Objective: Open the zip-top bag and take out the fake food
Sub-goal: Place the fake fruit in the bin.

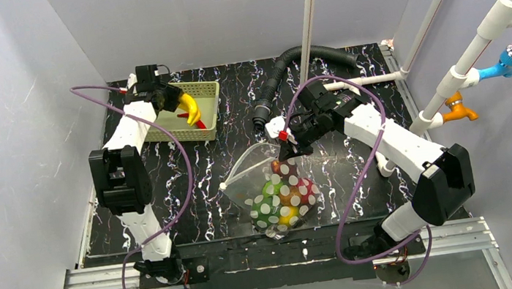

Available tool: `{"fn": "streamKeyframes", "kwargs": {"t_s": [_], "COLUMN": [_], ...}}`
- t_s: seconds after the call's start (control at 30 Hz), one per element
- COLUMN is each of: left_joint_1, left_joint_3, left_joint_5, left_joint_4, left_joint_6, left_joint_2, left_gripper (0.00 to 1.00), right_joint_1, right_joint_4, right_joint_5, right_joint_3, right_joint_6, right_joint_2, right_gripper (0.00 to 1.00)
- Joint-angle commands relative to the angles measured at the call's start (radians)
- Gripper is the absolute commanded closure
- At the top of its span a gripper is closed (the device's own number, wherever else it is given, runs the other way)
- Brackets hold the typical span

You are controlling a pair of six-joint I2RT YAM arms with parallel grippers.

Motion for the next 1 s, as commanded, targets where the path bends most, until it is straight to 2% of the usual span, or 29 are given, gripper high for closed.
{"fn": "streamKeyframes", "kwargs": {"t_s": [0.0,0.17,0.27,0.37,0.47,0.53,0.6,0.7,0.83,0.9,0.97], "left_joint_1": [0.012,0.015,0.024,0.036,0.042,0.044,0.044,0.044,0.044,0.028,-0.015], "left_joint_3": [0.066,0.058,0.039,0.015,-0.024,-0.091,-0.202,-0.373,-0.551,-0.614,-0.648], "left_joint_5": [-0.001,0.011,0.025,0.074,0.185,0.317,0.531,0.768,0.975,1.024,1.054], "left_joint_4": [-0.068,-0.049,-0.032,-0.007,0.053,0.144,0.314,0.576,0.820,0.848,0.781], "left_joint_6": [-0.011,0.003,0.008,0.028,0.115,0.167,0.188,0.154,0.062,0.060,0.109], "left_joint_2": [0.026,0.027,0.015,-0.013,-0.059,-0.105,-0.165,-0.256,-0.367,-0.431,-0.505], "left_gripper": [0.67,0.45,0.42,0.34,0.14,0.02,0.02,0.02,0.02,0.02,0.04], "right_joint_1": [-0.004,-0.004,-0.004,-0.004,-0.004,-0.004,-0.004,-0.007,-0.012,-0.015,-0.019], "right_joint_4": [0.014,0.021,0.022,0.023,0.023,0.021,0.016,0.000,-0.026,-0.060,-0.087], "right_joint_5": [-0.013,-0.011,-0.010,-0.009,-0.003,0.003,0.007,0.007,0.013,0.025,0.032], "right_joint_3": [-0.012,-0.022,-0.022,-0.023,-0.026,-0.028,-0.027,-0.018,0.012,0.045,0.080], "right_joint_6": [0.011,0.012,0.013,0.012,0.009,0.005,-0.001,-0.010,-0.029,-0.047,-0.069], "right_joint_2": [-0.035,-0.042,-0.042,-0.046,-0.051,-0.056,-0.064,-0.077,-0.093,-0.087,-0.074], "right_gripper": [0.99,0.99,0.99,0.99,0.99,0.99,0.99,0.99,0.99,0.99,0.99]}}
